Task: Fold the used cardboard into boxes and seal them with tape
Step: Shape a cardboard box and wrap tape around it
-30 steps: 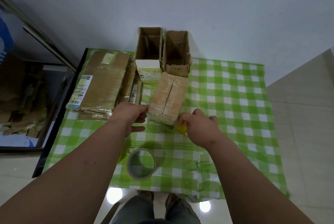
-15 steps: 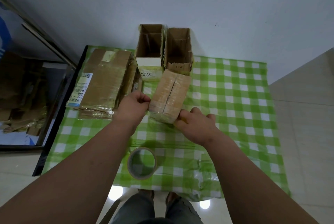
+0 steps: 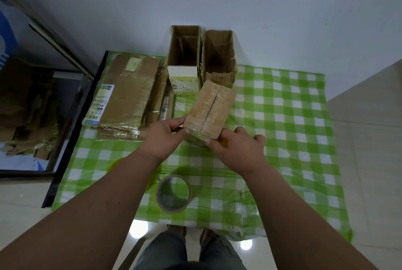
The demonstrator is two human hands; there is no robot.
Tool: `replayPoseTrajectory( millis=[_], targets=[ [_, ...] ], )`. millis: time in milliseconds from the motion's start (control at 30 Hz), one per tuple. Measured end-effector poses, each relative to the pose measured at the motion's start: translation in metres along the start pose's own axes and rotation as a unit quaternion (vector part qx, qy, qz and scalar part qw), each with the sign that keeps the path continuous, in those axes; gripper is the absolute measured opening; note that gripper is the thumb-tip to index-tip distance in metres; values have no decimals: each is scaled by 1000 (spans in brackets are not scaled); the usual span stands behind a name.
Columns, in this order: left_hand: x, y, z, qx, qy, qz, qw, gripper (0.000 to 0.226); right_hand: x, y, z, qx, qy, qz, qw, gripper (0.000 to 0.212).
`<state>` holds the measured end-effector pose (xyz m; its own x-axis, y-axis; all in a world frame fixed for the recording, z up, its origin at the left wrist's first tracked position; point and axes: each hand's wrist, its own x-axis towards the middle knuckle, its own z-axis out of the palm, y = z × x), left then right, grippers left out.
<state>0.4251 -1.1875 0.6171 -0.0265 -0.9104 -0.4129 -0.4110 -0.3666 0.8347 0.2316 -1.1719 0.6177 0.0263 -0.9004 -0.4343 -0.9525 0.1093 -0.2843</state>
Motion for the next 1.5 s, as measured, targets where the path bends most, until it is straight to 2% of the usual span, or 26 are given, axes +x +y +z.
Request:
replayPoseTrajectory(
  millis=[100, 267, 367, 433, 567, 667, 733, 833, 1067, 1133, 1200, 1333, 1400, 1500],
  targets=[
    [3, -3, 2, 20, 24, 4, 1000, 39, 0, -3, 0, 3, 13, 21, 1000, 53],
    [6, -4, 6, 124, 63, 40, 989, 38, 0, -1, -3, 20, 0, 18, 1000, 52],
    [5, -3, 4, 141, 41, 44, 988, 39, 1, 5, -5, 46, -25, 0, 999, 35],
    [6, -4, 2, 99, 20, 29, 994, 38, 1, 9, -6, 69, -38, -12, 997, 25],
    [5, 5, -4, 0, -12, -21, 1000, 19, -1, 8, -5, 90, -26, -2, 996, 58],
    [6, 7, -8, 28, -42, 3, 999, 28, -1, 3, -2, 59, -5, 12, 998, 65],
    [8, 5, -8, 57, -43, 21, 997, 38, 0, 1, -1, 55, 5, 19, 998, 62],
    [10, 4, -8, 145, -14, 62, 987, 36, 0, -1, 2, 42, 12, 19, 999, 58],
    [21, 5, -15, 338, -6, 189, 922, 35, -1, -2, 7, -40, 50, 2, 998, 63],
    [23, 1, -16, 326, -2, 212, 921, 33, 0, -3, 7, -39, 49, -2, 998, 62],
    [23, -2, -14, 285, 4, 189, 940, 33, 1, -3, 7, -35, 45, -4, 998, 61],
    [15, 0, 0, 127, 40, 52, 990, 33, 2, -3, 8, -23, 41, 2, 999, 62],
    [10, 1, 5, 35, 52, 5, 998, 36, 2, -3, 8, -16, 40, 5, 999, 61],
    [8, 5, 9, -38, 67, -55, 995, 40, 2, -2, 8, 0, 40, 13, 999, 60]
  ],
)
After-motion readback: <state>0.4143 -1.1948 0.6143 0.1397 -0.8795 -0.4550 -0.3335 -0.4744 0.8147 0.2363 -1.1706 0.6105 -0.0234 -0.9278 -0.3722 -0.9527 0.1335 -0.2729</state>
